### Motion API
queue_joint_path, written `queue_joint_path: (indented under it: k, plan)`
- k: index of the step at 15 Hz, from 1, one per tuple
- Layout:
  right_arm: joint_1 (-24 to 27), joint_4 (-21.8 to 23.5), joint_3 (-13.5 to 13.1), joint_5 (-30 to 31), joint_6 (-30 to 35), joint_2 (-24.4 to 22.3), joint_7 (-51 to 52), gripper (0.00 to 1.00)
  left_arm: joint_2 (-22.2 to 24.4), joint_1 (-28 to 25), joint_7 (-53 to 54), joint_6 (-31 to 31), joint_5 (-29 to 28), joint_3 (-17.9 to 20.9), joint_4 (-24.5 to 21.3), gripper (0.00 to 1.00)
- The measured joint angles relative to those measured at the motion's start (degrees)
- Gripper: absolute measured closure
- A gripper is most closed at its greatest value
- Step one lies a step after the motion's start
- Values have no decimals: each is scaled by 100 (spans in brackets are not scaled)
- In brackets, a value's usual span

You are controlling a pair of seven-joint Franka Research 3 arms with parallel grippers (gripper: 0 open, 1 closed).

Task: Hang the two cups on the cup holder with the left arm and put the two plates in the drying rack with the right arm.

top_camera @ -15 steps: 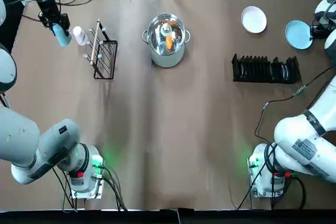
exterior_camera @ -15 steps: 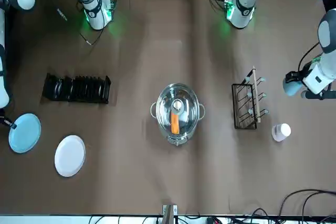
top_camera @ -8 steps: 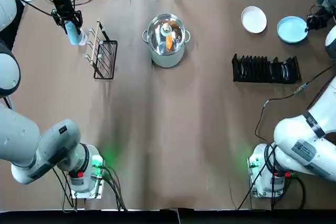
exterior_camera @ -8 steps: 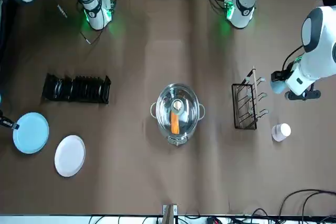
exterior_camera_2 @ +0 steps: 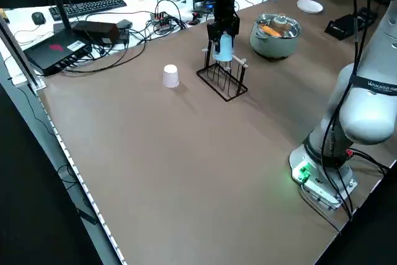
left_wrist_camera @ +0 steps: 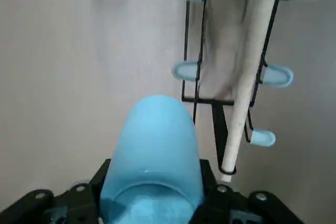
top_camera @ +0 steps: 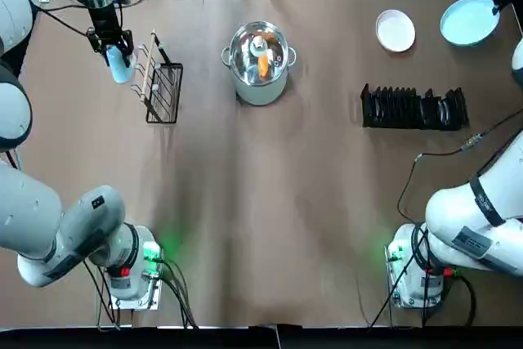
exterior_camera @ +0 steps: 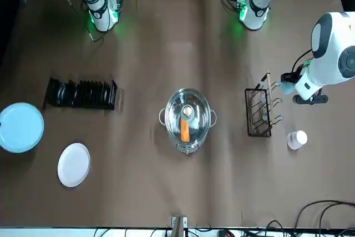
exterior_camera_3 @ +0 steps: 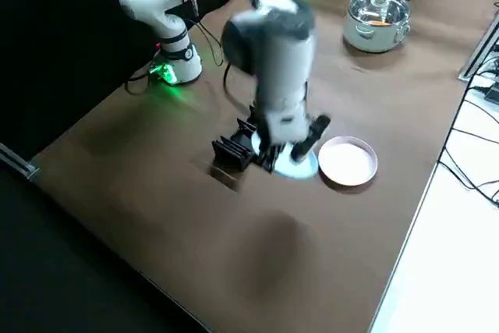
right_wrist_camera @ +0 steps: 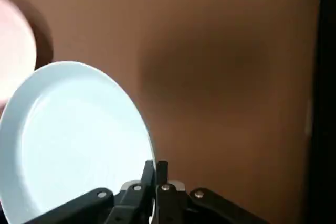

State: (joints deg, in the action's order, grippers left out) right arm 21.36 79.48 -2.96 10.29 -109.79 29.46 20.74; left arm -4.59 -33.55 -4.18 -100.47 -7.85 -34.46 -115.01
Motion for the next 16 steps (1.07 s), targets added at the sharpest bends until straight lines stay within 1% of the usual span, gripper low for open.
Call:
queue_joint_path:
  k: [2, 4, 5, 9, 12, 14, 16]
  plan:
    - [-412, 80, 7, 712, 537, -197, -42, 96, -30, -8, 0, -323, -1, 1, -4, 32]
    - [-731, 322, 3, 1314, 703, -348, -61, 96, -122, -14, 0, -640, -2, 2, -14, 32]
    - [-880, 537, 2, 1719, 716, -456, -77, 96, -204, -15, 0, -766, -2, 4, -21, 32]
    - [-1126, 1422, -1, 2273, 712, -944, -114, 96, -425, -20, -23, -984, -9, 11, -23, 32]
    - [-1342, 2036, -1, 2977, 712, -1170, -359, 96, -465, -22, -265, -1009, -13, 12, -23, 32]
    - [-1448, 2415, 0, 3165, 687, -1203, -629, 96, -465, -23, -582, -1009, -13, 13, -23, 32]
    - [-1489, 2725, 0, 3208, 579, -1260, -705, 96, -470, -28, -924, -1009, -13, 19, -23, 32]
